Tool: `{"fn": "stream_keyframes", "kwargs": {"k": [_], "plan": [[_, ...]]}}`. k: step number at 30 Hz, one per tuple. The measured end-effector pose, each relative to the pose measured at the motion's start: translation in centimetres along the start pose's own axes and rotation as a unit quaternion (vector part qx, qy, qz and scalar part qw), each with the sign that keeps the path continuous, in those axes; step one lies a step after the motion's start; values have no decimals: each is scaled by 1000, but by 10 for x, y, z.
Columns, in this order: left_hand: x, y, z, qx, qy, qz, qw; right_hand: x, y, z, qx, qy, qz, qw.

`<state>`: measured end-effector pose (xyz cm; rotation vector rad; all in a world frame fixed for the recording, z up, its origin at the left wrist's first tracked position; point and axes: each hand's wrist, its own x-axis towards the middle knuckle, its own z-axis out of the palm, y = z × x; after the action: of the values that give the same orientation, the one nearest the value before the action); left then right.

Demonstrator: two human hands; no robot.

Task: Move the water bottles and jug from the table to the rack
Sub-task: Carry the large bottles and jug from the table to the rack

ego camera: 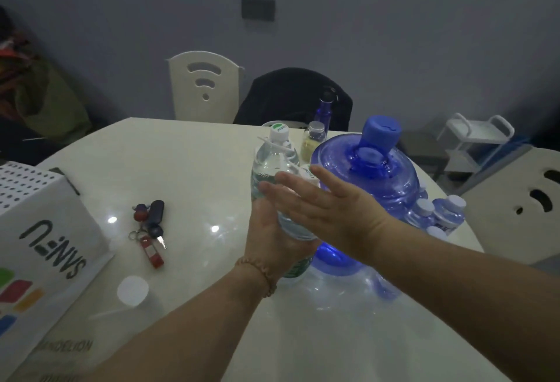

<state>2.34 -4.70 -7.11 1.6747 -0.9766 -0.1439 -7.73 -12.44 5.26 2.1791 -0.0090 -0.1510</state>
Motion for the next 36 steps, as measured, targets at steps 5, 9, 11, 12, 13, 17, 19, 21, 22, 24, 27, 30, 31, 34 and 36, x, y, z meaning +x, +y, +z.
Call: {"fn": "stream_keyframes", "kwargs": {"k": [5,9,11,12,13,17,19,21,22,24,27,30,31,34,36], "plan": [[-12,21,7,100,4,49,994,3,-18,-13,-71,-40,-17,997],[-32,40,18,169,-28,119,978,-19,-24,-22,-13,-123,-2,992],[-40,37,18,193,-32,135,971,-31,-24,-20,69,-128,36,989],[-45,36,21,195,-36,141,970,-40,-27,-19,102,-114,55,987],[-49,37,22,194,-40,160,967,-49,-32,-15,126,-104,68,984],[-81,34,43,159,-90,243,953,-107,-69,10,195,-94,170,961],[-97,32,55,173,-128,264,940,-137,-94,31,259,-67,213,940],[-113,30,69,184,-166,269,931,-165,-120,49,320,-62,226,918],[-120,30,76,190,-186,269,926,-175,-130,55,339,-66,231,910],[-131,28,91,205,-221,273,913,-192,-148,71,374,-80,243,891],[-141,24,107,232,-261,277,895,-207,-168,92,401,-85,252,877],[-149,17,119,247,-279,295,880,-217,-184,106,419,-78,259,867],[-151,14,121,250,-283,301,876,-219,-189,109,424,-78,263,863],[-159,5,125,252,-303,318,862,-224,-203,115,422,-89,265,863],[-161,0,125,254,-325,318,854,-223,-208,118,433,-91,263,858]]}}
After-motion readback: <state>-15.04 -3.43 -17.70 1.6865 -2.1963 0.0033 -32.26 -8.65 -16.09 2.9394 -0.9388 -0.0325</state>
